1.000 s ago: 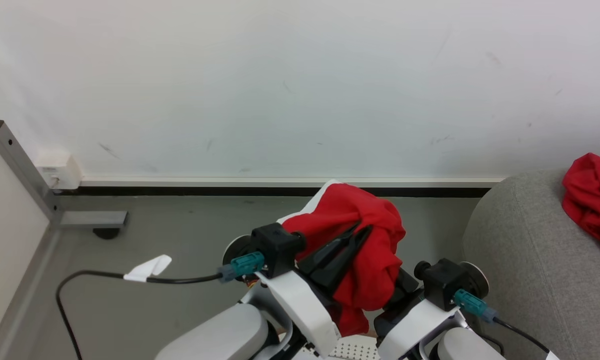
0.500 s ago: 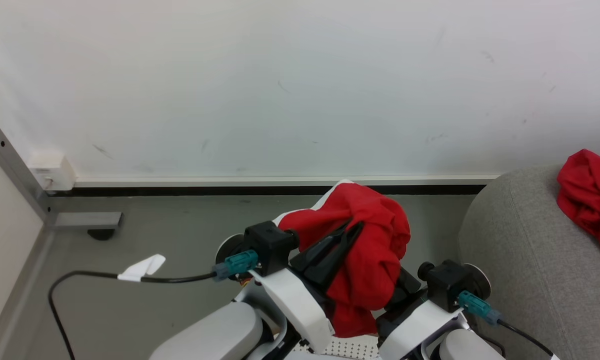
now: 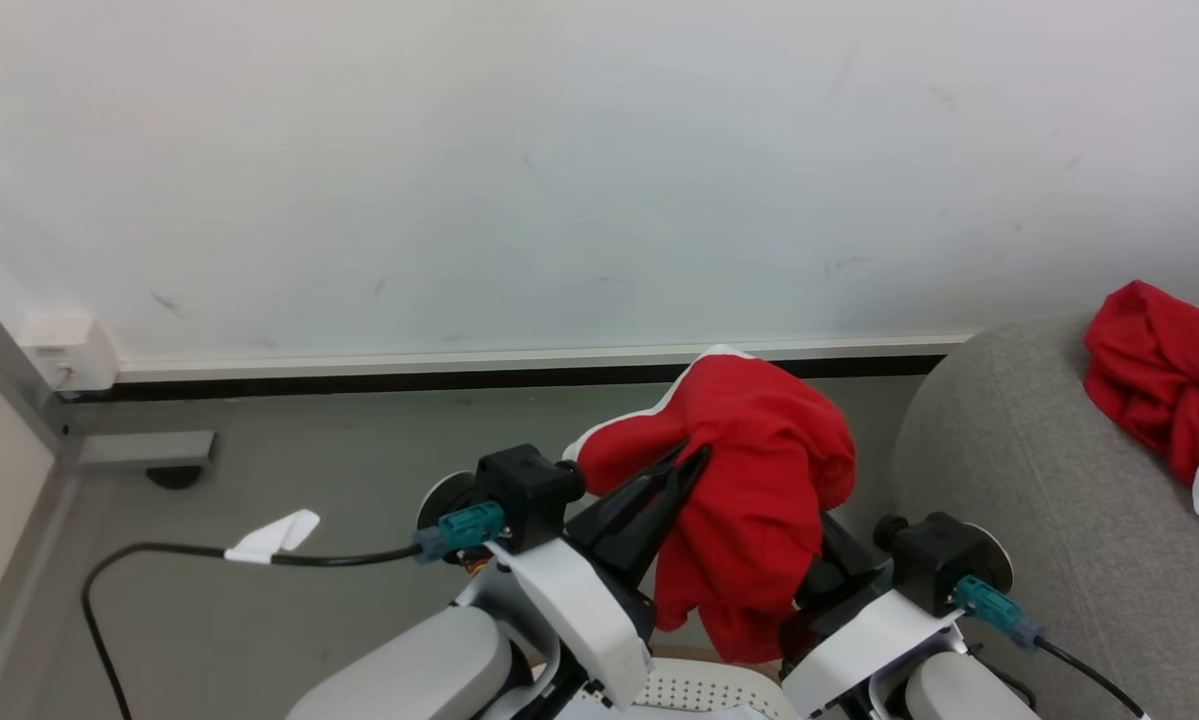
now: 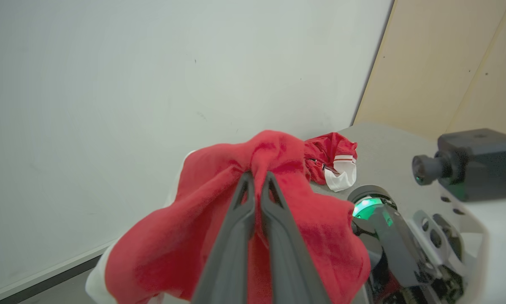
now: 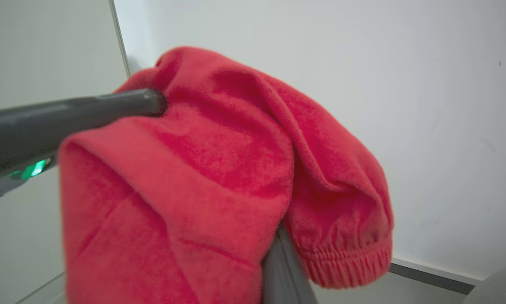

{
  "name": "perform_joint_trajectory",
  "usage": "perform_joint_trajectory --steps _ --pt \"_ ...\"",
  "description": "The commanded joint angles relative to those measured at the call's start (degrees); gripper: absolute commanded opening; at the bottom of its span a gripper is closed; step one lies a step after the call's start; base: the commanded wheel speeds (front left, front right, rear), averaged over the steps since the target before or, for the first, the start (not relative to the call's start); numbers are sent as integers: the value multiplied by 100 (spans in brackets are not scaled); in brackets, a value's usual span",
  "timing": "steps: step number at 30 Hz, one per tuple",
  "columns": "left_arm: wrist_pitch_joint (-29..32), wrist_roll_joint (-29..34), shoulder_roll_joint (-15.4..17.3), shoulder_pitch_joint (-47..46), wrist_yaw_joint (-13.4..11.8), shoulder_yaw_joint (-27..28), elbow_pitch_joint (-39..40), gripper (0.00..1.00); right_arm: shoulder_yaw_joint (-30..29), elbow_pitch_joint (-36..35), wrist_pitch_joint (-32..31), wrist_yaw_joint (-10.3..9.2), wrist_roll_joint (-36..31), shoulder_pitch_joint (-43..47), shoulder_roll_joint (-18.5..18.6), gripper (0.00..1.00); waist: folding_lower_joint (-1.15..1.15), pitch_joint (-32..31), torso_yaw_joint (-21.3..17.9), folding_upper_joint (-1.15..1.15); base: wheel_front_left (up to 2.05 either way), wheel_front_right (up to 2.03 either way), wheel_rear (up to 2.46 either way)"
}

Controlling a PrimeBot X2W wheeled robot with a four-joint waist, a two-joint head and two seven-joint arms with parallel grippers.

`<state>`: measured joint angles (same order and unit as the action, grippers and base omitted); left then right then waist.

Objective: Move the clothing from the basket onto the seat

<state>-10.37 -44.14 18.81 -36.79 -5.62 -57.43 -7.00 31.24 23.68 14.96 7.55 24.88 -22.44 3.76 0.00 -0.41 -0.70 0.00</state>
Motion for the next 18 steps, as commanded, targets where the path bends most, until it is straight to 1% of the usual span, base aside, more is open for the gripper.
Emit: perform_joint_trajectory --steps 1,6,7,8,9,10,18 --pt "13 -32 44 83 -30 18 3 0 -65 -75 20 -13 17 46 41 0 0 15 -81 0 0 0 0" --pt "-6 -30 62 73 -39 8 66 0 -256 -194 20 -13 66 102 47 0 0 58 -322 0 0 0 0" --pt "-11 -28 62 74 -35 2 77 11 -302 -221 20 -13 63 122 53 0 0 68 -377 0 0 0 0" --pt "-24 -35 58 81 -25 -1 95 35 -344 -250 20 -13 73 142 52 0 0 80 -440 0 0 0 0" --pt "-35 -40 56 89 -21 -5 109 77 -389 -273 20 -13 91 147 59 0 0 96 -507 0 0 0 0" --pt "-27 -30 58 92 -21 -13 114 100 -447 -294 20 -13 97 147 77 0 0 113 -574 0 0 0 0" --pt "-61 46 113 85 -73 -33 214 100 -904 -516 21 -13 -16 164 126 0 0 315 -1268 0 0 0 0"
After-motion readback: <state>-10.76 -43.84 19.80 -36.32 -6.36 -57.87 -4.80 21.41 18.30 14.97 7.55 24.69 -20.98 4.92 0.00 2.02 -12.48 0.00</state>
